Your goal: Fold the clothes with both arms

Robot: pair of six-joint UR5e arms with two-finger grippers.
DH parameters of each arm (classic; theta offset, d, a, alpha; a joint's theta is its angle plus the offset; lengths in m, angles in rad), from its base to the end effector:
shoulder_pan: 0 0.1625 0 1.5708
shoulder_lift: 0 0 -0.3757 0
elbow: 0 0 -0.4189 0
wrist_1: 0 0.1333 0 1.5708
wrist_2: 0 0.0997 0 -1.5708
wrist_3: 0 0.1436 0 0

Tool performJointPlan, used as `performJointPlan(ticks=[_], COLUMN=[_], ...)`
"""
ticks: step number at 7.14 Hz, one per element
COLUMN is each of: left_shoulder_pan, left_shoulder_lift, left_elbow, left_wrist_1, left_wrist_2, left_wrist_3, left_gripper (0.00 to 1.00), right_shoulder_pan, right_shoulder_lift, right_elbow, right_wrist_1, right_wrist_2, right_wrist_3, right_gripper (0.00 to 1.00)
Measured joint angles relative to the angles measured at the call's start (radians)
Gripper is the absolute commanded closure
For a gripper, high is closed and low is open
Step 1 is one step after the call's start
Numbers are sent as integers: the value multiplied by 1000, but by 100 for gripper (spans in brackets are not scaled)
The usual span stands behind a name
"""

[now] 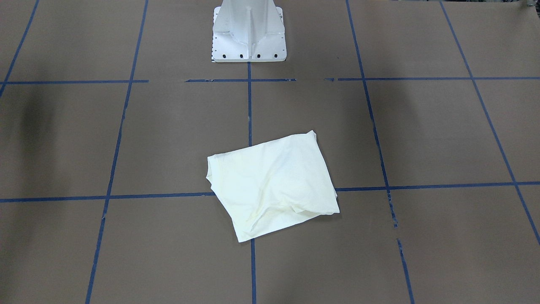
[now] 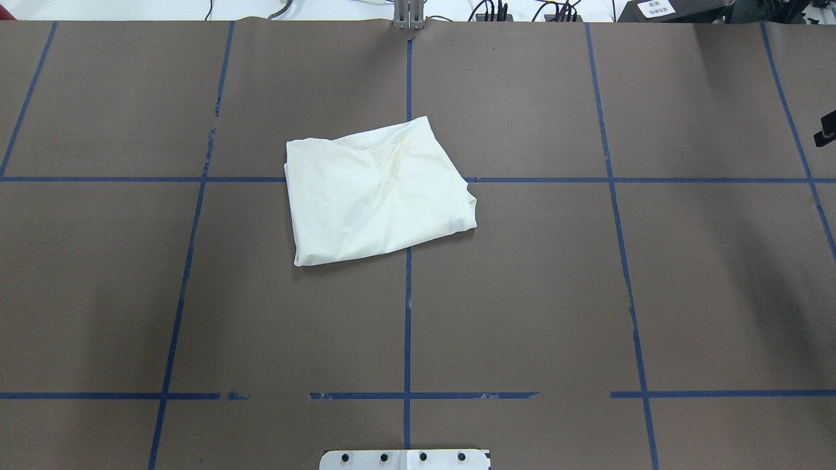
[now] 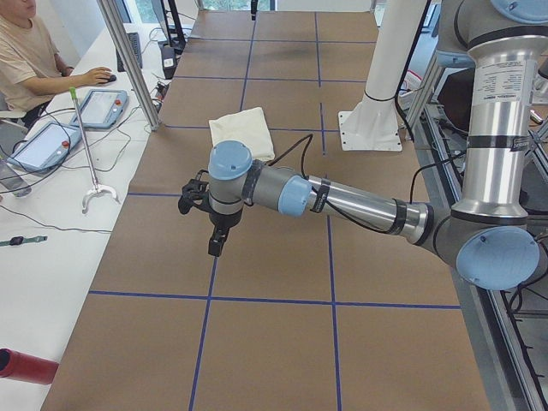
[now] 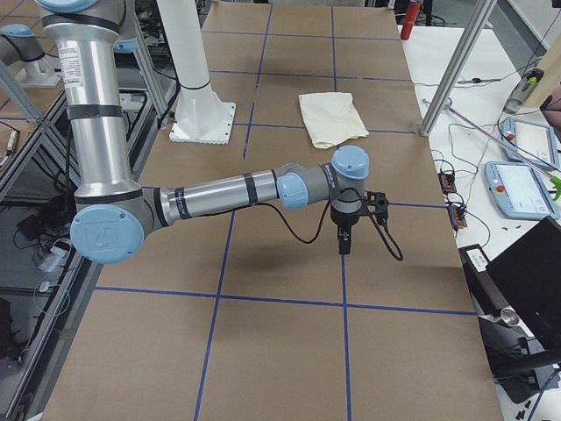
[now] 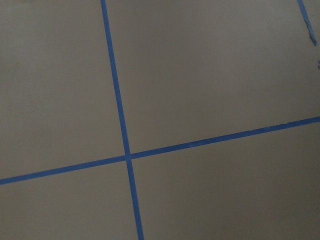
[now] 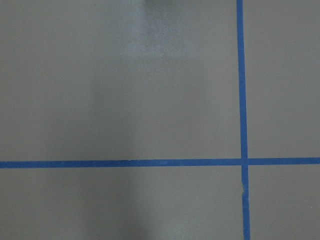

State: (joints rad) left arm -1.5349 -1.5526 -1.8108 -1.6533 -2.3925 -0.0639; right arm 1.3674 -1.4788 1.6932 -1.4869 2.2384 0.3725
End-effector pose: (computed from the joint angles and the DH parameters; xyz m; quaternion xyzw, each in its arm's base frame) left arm -0.0092 -0.5269 0.5094 0.1191 0.4012 0.0478 0.9069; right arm -0.0721 -0.5694 0.5260 0.0426 -0.3505 0.0304 0.9351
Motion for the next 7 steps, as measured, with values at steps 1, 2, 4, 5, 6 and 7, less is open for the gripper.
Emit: performJointPlan(ticks=[1, 2, 4, 5, 6, 7], left_shoulder_pan=[-1, -1, -2, -9, -20, -26], left_shoulder_lift=[17, 24, 8, -1, -6, -12], left_elbow=[10, 18, 81, 110, 126, 130], left_wrist_1=[-5, -7, -8, -9, -9, -6], left_wrist_2=[-19, -26, -28, -28, -29, -26], left_wrist_3=[-2, -4, -5, -5, -4, -3], left_gripper=[0, 0, 0, 0, 0, 0], right_shoulder_pan=[1, 4, 19, 31, 51, 63], right_shoulder_lift=[-14, -28, -38, -39, -39, -41], right_elbow=[-7, -20, -55, -64, -78, -94], right_wrist_1=[0, 0, 0, 0, 0, 0], right_wrist_2=[-5, -6, 1, 9, 28, 43], right_wrist_3=[-2, -5, -5, -5, -8, -10], right_gripper=[0, 0, 0, 0, 0, 0])
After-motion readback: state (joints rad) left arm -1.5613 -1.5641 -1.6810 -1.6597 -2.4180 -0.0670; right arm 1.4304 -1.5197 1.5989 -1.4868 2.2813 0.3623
